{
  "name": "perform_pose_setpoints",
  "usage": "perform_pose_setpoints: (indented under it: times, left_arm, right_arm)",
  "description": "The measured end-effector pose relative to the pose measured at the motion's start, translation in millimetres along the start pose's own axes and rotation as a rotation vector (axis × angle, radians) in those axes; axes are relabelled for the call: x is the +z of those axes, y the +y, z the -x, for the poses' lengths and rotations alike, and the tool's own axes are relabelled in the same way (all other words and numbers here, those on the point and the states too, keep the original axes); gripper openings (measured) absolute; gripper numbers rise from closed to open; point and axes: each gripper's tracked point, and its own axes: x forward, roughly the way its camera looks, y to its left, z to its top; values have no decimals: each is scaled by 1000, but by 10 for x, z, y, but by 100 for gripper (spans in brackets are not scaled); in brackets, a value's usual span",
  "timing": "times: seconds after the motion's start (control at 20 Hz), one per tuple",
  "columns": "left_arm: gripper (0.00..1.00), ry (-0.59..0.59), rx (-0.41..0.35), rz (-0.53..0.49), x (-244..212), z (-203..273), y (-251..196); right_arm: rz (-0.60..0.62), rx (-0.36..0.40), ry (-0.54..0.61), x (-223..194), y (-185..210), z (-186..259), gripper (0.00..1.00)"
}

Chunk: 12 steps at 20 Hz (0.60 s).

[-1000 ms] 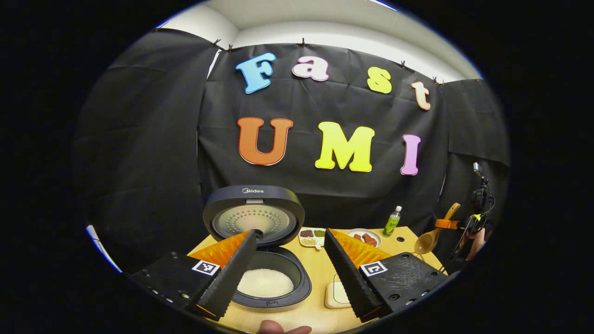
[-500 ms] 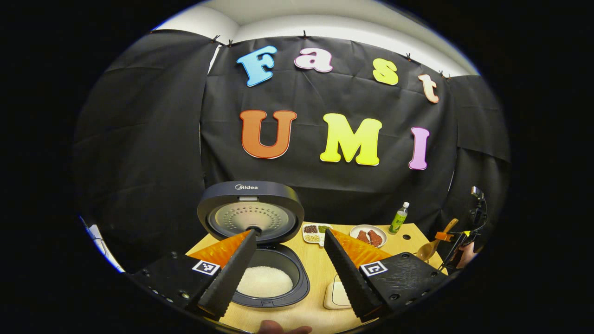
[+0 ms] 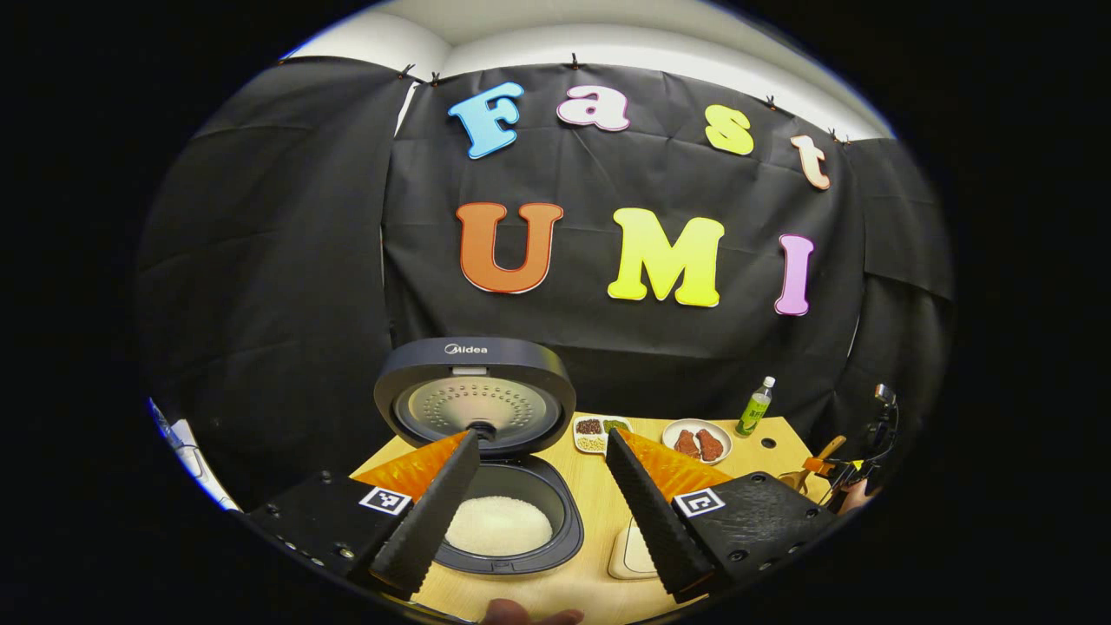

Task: Close the left gripper, press the button to open the rice cooker; take a wooden spoon from the chopstick holder with the right hand, scoop a spoonful of rice and pour it into the rice cooker, then put the wooden spoon back into the chopstick holder.

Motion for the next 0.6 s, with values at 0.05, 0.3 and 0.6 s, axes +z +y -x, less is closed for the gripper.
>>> perform_pose_setpoints:
  times: [0.05,0.3,0.6]
  left_arm:
    - [95,6,4,8,0,-2,8]
    - [95,-15,27,40,129,5,78]
    - [95,-68,35,59,314,2,168]
  right_arm:
    - [-3,0,-1,-23,-26,-21,10]
    - [-29,9,-8,-72,-27,-58,15]
    - [-12,-18,-88,187,-91,183,55]
